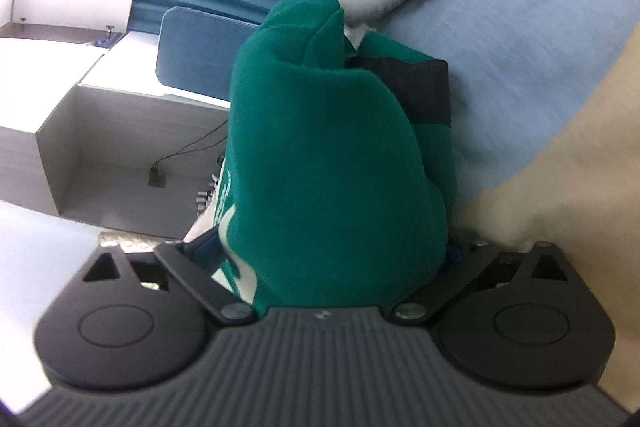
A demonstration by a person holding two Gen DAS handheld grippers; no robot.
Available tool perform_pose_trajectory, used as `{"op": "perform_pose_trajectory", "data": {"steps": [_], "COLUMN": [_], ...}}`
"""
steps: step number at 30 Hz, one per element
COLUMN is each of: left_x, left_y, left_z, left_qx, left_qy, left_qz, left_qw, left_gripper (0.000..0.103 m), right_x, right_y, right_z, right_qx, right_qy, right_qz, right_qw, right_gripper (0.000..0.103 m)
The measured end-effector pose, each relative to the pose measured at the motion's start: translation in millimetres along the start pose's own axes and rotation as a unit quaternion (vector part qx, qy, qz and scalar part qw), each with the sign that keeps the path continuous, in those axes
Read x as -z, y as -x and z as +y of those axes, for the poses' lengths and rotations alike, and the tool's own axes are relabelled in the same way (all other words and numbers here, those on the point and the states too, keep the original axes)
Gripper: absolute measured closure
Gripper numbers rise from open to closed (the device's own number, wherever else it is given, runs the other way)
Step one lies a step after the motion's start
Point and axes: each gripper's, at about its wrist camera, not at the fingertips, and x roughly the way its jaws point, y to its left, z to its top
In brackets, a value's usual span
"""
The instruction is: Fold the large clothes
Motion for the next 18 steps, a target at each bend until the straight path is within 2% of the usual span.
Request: {"op": "perform_pose_trajectory", "data": {"steps": [5, 10, 13, 18], "left_x": [-2, -4, -8, -16], "left_y": [-4, -5, -5, -1], "left_z": [0, -2, -3, -6], "left_qx": [-0.002, 0.002, 0.013, 0.036], "left_qy": [0.008, 0.011, 0.012, 0.013], "left_qz": [-0.003, -0.006, -0.008, -0.014], "left_qw": [1.0000, 0.9999, 0.9998, 0.9992], "left_gripper": [0.007, 0.007, 0.007, 0.007], "right_x": [1, -1, -3, -9], "right_y": [-4, -7, -4, 6], "right_z": [3, 5, 5, 14], "right_qx": [0.020, 0.016, 0.001, -0.061], "right_qy": [0.001, 0.009, 0.008, 0.010], "right_qz": [-0.010, -0.010, -0.011, -0.016], "right_qw": [1.000, 1.000, 1.000, 0.998], "right_gripper": [0.000, 0.000, 0.000, 0.000]}}
